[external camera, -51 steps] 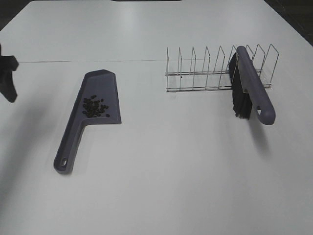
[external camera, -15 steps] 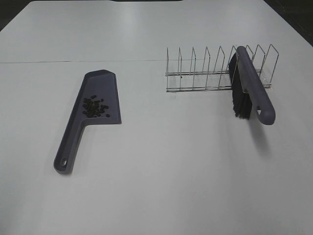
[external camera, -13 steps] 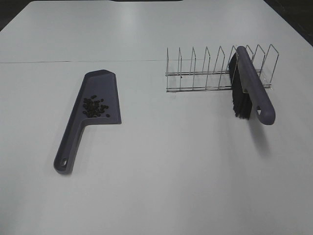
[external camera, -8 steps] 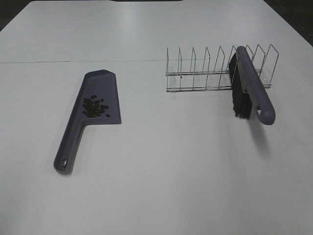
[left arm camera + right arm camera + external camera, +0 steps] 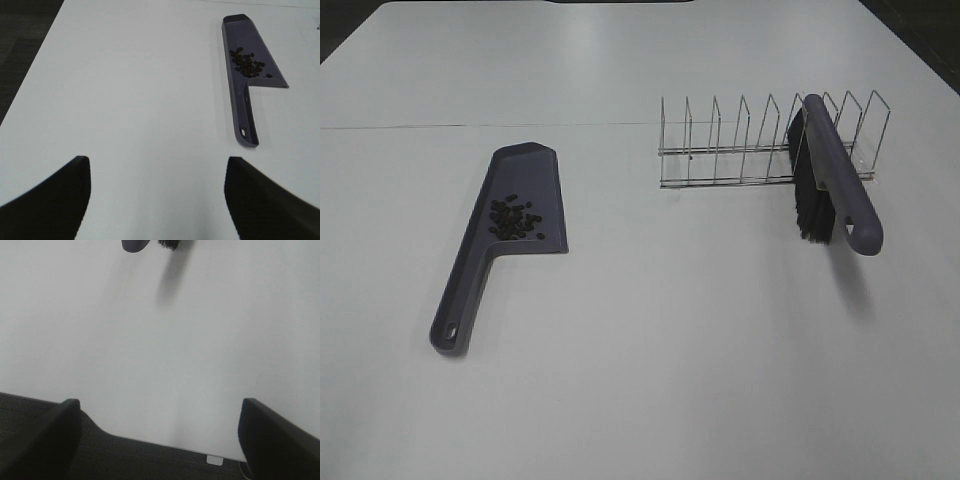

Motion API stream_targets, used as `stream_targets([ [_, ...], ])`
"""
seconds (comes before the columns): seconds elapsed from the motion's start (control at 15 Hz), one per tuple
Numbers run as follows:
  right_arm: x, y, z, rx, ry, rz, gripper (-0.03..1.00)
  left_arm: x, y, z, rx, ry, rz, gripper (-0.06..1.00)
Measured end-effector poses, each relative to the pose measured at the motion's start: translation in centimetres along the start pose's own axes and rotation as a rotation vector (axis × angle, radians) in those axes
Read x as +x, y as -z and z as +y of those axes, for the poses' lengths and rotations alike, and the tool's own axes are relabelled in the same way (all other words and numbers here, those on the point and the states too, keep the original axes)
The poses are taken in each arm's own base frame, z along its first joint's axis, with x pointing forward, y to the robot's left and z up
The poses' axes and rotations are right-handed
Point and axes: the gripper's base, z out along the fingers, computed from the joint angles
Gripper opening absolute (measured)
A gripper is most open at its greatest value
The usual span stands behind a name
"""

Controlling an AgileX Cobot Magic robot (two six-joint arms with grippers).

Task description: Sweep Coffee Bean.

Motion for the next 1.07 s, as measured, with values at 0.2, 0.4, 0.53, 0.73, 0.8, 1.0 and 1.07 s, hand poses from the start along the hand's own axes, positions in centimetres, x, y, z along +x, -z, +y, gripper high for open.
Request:
stream_targets([
  [0.2, 0.4, 0.6, 0.0, 0.0, 0.0, -0.052, 0.75, 0.8, 1.2, -0.2, 0.0, -0.01, -0.087, 0.68],
  [0.4, 1.5, 1.9, 0.0, 0.002, 0.0, -0.171, 0.75, 0.8, 1.2, -0.2, 0.003, -0.009, -0.09, 0.68],
  [0.53, 2.2, 2.6, 0.0, 0.002, 0.0, -0.242, 0.75, 0.8, 1.2, -0.2, 0.004, -0.008, -0.092, 0.68],
  [0.73, 2.5, 2.8, 0.0, 0.002, 0.0, -0.272, 0.75, 0.8, 1.2, -0.2, 0.005, -0.008, -0.092, 0.68],
  [0.8, 2.5, 2.8, 0.0, 0.002, 0.0, -0.272, 0.75, 0.8, 1.2, -0.2, 0.005, -0.008, -0.092, 0.68],
  [1.0, 2.5, 2.8, 0.0, 0.002, -0.003, -0.272, 0.75, 0.8, 1.2, -0.2, 0.005, -0.008, -0.092, 0.68],
  [1.07, 2.5, 2.8, 0.0, 0.001, -0.009, -0.272, 0.75, 0.8, 1.2, -0.2, 0.005, -0.008, -0.092, 0.68],
])
